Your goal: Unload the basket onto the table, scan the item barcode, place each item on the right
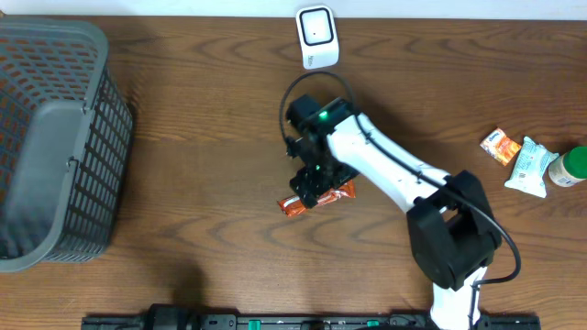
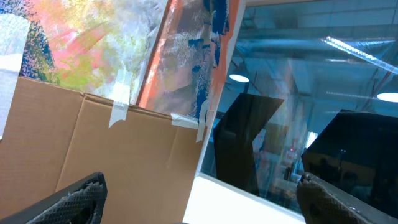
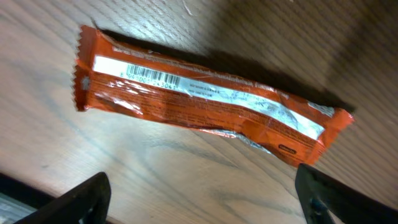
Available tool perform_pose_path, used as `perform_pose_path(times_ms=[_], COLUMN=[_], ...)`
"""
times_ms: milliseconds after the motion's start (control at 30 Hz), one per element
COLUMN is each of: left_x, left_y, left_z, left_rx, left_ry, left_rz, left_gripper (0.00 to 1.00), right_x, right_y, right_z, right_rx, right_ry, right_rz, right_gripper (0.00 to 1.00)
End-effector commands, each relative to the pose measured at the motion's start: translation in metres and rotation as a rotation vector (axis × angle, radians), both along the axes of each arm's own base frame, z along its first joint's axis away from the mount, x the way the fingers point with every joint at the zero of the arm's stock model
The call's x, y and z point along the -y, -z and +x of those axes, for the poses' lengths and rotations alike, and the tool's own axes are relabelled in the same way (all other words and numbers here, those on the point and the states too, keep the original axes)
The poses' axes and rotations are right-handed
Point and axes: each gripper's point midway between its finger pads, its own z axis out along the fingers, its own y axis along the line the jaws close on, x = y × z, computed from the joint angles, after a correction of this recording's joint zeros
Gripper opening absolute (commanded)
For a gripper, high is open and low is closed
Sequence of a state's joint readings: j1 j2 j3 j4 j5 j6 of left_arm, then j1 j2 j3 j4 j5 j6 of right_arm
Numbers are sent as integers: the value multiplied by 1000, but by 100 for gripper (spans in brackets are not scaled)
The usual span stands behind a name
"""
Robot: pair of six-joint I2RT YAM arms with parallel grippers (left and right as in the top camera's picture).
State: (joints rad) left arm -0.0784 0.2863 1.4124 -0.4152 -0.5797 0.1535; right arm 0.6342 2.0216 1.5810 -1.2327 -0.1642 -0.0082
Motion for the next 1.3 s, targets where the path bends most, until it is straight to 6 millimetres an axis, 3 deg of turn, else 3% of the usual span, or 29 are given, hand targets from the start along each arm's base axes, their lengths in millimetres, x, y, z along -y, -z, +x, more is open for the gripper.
perform_pose_path(times_ms=[0, 67, 133, 233, 333, 467, 567, 667, 1100, 1167, 1200, 1233, 1267], left_x=[-1, -1, -1, -1, -1, -1, -1, -1, -1, -1, -1, -1, -1], left_y=[0, 0, 0, 0, 0, 0, 0, 0, 0, 0, 0, 0, 0], left_z=[-3, -3, -3, -3, -3, -3, -3, -3, -3, -3, -3, -3, -3], left_rx=[10, 10, 11, 10, 11, 11, 10, 10, 10, 10, 10, 10, 11], left_ry=[-9, -9, -9, -9, -9, -9, -9, -9, -9, -9, -9, -9, -9], left_rz=[-10, -9, -9, -9, -9, -10, -9, -9, -9, -9, -9, -9, -9], left_gripper=[98, 98, 98, 98, 98, 98, 98, 98, 98, 98, 98, 98, 98], right_x=[-15, -11, -5, 4, 7, 20, 15, 8, 15, 15, 16, 17, 18], right_y=[-10, -8, -3, 4, 10, 18, 22, 25, 61, 67, 72, 75, 80], right_z=[-1, 7, 15, 27, 32, 32, 22, 8, 15, 15, 13, 11, 7], right_rx=[-72, -25, 36, 115, 135, 96, 40, -18, -66, -77, -92, -107, -133], right_ry=[80, 21, -120, -375, -490, -535, -580, -647, -661, -652, -647, -643, -625], right_rz=[129, 113, 97, 81, 100, 102, 182, 283, 288, 297, 300, 297, 289], right_gripper=[83, 86, 100, 99, 99, 99, 99, 87, 85, 77, 65, 20, 14])
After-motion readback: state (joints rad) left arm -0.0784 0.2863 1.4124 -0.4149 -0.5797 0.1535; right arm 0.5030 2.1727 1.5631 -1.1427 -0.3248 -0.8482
